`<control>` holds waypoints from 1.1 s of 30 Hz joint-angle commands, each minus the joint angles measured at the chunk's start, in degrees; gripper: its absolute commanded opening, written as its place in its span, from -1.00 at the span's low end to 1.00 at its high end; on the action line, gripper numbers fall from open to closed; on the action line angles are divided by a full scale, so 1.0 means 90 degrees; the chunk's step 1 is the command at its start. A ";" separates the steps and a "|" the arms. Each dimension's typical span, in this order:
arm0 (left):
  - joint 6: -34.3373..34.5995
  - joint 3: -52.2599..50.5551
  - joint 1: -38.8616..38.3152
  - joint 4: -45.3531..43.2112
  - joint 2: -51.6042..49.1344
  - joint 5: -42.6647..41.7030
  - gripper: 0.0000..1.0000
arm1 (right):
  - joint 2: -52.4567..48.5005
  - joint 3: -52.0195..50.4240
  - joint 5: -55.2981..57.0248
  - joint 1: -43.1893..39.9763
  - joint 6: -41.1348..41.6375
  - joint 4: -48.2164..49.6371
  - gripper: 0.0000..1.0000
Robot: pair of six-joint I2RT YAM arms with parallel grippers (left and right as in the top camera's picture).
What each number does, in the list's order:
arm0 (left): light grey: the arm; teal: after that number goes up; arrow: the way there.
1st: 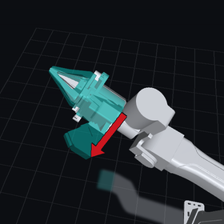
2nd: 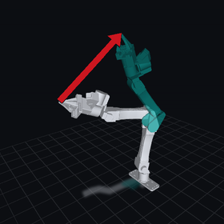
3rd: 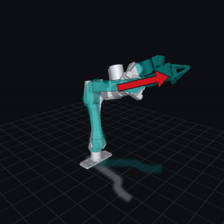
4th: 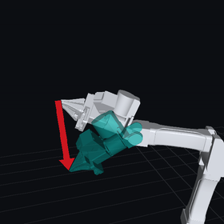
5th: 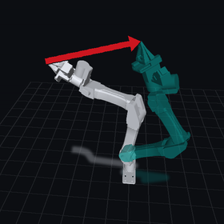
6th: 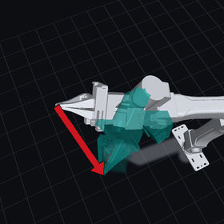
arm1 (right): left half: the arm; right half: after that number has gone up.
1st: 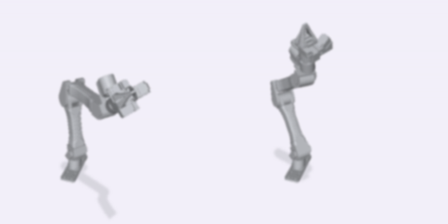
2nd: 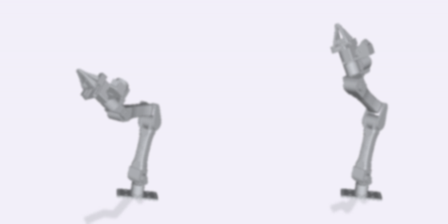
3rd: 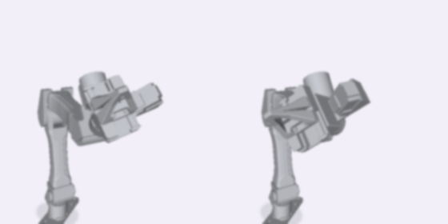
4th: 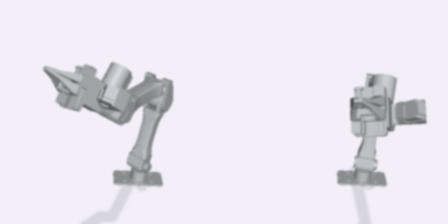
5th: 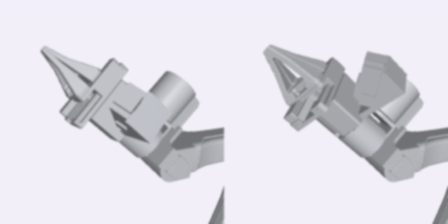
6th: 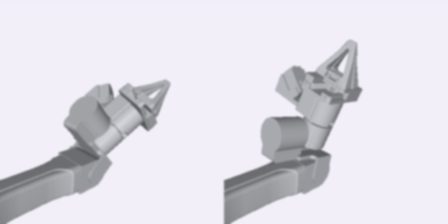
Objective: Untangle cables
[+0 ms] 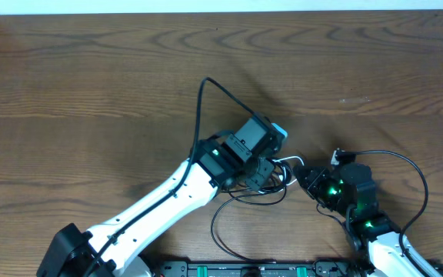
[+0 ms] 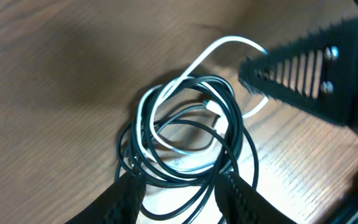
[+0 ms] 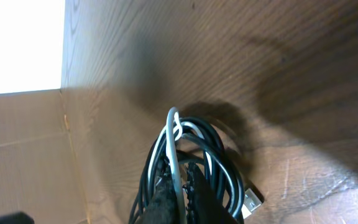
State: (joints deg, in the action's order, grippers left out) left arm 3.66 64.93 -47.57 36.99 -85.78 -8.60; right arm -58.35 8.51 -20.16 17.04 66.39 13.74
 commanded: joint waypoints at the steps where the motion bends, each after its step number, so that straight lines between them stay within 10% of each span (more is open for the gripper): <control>1: -0.0454 -0.0158 -0.0308 -0.0015 -0.0017 0.0131 -0.03 | 0.0022 0.0036 -0.0070 -0.0165 -0.0095 -0.0022 -0.89; 33: 0.0005 -0.0350 -0.1809 -0.0721 -0.0996 0.2050 0.03 | 0.0022 0.0036 -0.0427 -0.1115 -0.0321 -0.1027 -0.90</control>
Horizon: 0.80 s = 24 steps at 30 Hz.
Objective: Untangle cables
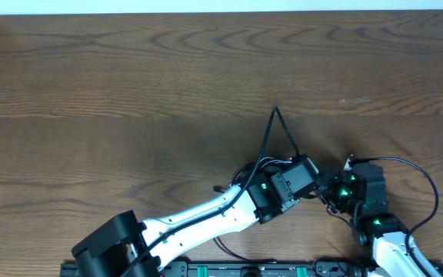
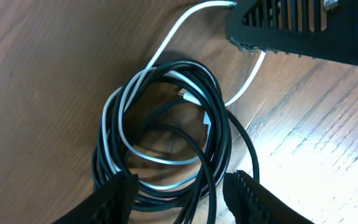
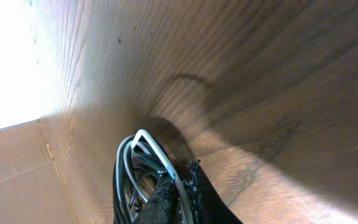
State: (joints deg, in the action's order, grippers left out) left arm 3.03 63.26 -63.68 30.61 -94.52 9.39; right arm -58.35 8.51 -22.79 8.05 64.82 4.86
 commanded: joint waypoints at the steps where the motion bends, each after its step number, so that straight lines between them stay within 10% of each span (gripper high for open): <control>1: 0.0078 -0.0206 -0.0019 -0.0012 -0.0024 0.0000 0.03 | 0.0022 0.0036 -0.0131 -0.0119 -0.0143 -0.0046 -0.90; 24: -0.0092 -0.0440 -0.0124 -0.0707 -0.0646 0.0172 0.31 | 0.0022 0.0036 -0.0131 -0.0124 -0.0238 -0.0168 -0.86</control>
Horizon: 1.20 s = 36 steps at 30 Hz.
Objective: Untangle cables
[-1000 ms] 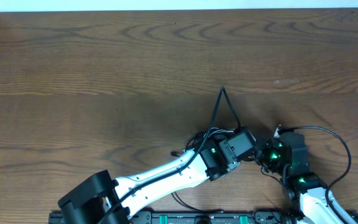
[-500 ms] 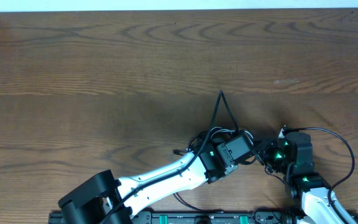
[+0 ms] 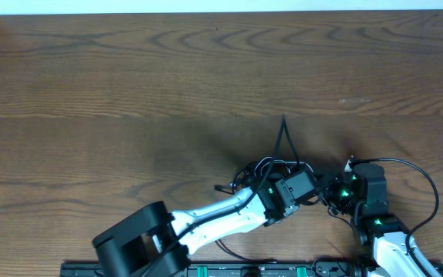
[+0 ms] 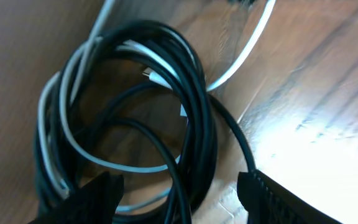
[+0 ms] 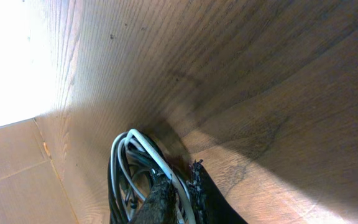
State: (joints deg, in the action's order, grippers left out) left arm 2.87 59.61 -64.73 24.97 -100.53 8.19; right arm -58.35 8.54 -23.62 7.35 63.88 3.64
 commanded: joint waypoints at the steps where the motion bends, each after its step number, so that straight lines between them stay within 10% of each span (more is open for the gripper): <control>1: -0.0078 -0.0036 0.0005 -0.0129 0.0015 0.0359 0.30 | 0.0022 0.0034 -0.0039 -0.0046 -0.0131 -0.0032 -0.86; 8: -0.0078 -0.0036 0.0005 -0.0393 -0.0248 0.0389 -0.08 | 0.0022 0.0034 -0.0039 -0.0046 -0.0155 -0.0289 -0.86; 14: -0.0073 -0.0034 0.0005 -0.0410 -0.0243 0.0459 -0.84 | 0.0022 0.0034 -0.0039 -0.0046 -0.0155 -0.0338 -0.87; 25: 0.0262 -0.0034 0.0012 -0.0359 0.0556 0.0457 -0.85 | 0.0022 0.0034 -0.0041 -0.0046 -0.0466 -0.0386 -0.92; 28: 0.0262 -0.0036 0.0005 -0.0306 0.0559 0.0454 -0.21 | 0.0024 0.0034 -0.0039 -0.0046 -0.0461 -0.0379 -0.91; 36: 0.0257 -0.0036 0.0005 -0.0362 0.0126 0.0505 -0.09 | 0.0022 0.0034 -0.0034 -0.0051 -0.0619 -0.0386 -0.76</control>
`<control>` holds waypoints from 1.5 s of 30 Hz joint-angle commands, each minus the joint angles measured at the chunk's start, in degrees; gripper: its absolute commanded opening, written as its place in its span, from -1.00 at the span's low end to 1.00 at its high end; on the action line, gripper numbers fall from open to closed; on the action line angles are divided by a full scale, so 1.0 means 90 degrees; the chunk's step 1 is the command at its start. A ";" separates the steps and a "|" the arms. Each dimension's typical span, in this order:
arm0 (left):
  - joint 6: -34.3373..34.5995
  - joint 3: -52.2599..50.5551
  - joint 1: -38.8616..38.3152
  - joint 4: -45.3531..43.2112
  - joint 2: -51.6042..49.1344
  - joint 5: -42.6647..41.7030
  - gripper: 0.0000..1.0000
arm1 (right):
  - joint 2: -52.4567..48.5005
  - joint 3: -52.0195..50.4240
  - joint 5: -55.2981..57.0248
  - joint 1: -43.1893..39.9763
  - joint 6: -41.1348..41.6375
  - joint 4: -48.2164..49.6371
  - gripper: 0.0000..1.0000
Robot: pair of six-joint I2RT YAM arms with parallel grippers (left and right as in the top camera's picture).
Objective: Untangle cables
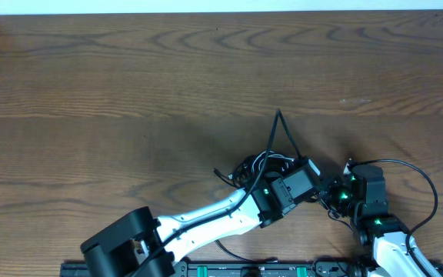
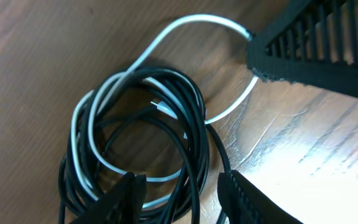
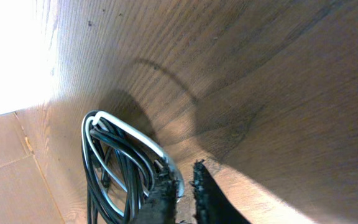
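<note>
A tangled bundle [image 1: 257, 165] of black cable coils [image 2: 191, 106] with a white cable [image 2: 166, 34] threaded through them lies on the wooden table. My left gripper [image 2: 182, 200] hangs open over the near side of the coil, black strands passing between its fingers [image 2: 128, 194]. My right gripper [image 3: 185, 190] is at the bundle's right side. Its jaws stand a little apart, and the white cable's loop [image 3: 138, 137] lies against the inner face of one finger [image 3: 165, 194]. The right gripper's fingers [image 2: 316, 50] also show in the left wrist view where the white loop ends.
The dark wooden table [image 1: 129, 92] stretches away to the left and back. A cardboard wall [image 3: 11, 180] stands at the left edge. The arms' own black leads arc up beside the bundle [image 1: 277, 123] and round the right wrist [image 1: 421, 181].
My left gripper, then close down on the coil, is now farther back, with the whole coil and the right fingers in view. The right jaws have parted slightly round the white loop.
At first my left gripper hung open over the coil while the right pinched the white loop. Then the left arm stood swung in low beside the right and the bundle lay further right. The left was then close on the coil, now farther back; the right jaws stand apart.
</note>
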State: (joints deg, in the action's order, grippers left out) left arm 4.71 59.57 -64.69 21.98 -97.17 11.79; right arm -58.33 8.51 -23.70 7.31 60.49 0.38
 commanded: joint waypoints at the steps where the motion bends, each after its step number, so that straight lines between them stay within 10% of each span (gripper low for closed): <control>1: 0.0053 -0.0032 0.0000 -0.0053 -0.0304 0.0104 -0.05 | 0.0019 0.0036 -0.0029 -0.0063 -0.0321 -0.0041 -0.74; 10: 0.0053 -0.0032 0.0000 -0.0364 -0.0770 0.0379 -0.16 | 0.0022 0.0036 -0.0075 -0.0364 -0.0325 -0.0333 -0.76; 17: 0.0053 -0.0032 0.0007 -0.0459 -0.0879 0.0442 -0.85 | 0.0022 0.0036 -0.0075 -0.0362 -0.0328 -0.0357 -0.76; 36: 0.0418 -0.0024 0.0612 -0.0102 0.0644 0.0046 -0.85 | 0.0019 0.0036 -0.0325 -0.0362 -0.0877 -0.0376 -0.63; 39: 0.0410 -0.0024 0.0974 -0.0015 0.0799 -0.0741 -0.79 | 0.0019 0.0036 -0.0338 -0.0362 -0.0877 -0.0435 -0.58; 45: 0.0002 -0.0027 0.1343 0.0187 0.0607 -0.0811 0.02 | 0.0019 0.0036 -0.0335 -0.0362 -0.0877 -0.0512 -0.39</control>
State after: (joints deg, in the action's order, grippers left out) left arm 6.63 59.57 -53.69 23.24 -90.56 6.85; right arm -58.33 8.51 -26.17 4.38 53.45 -3.95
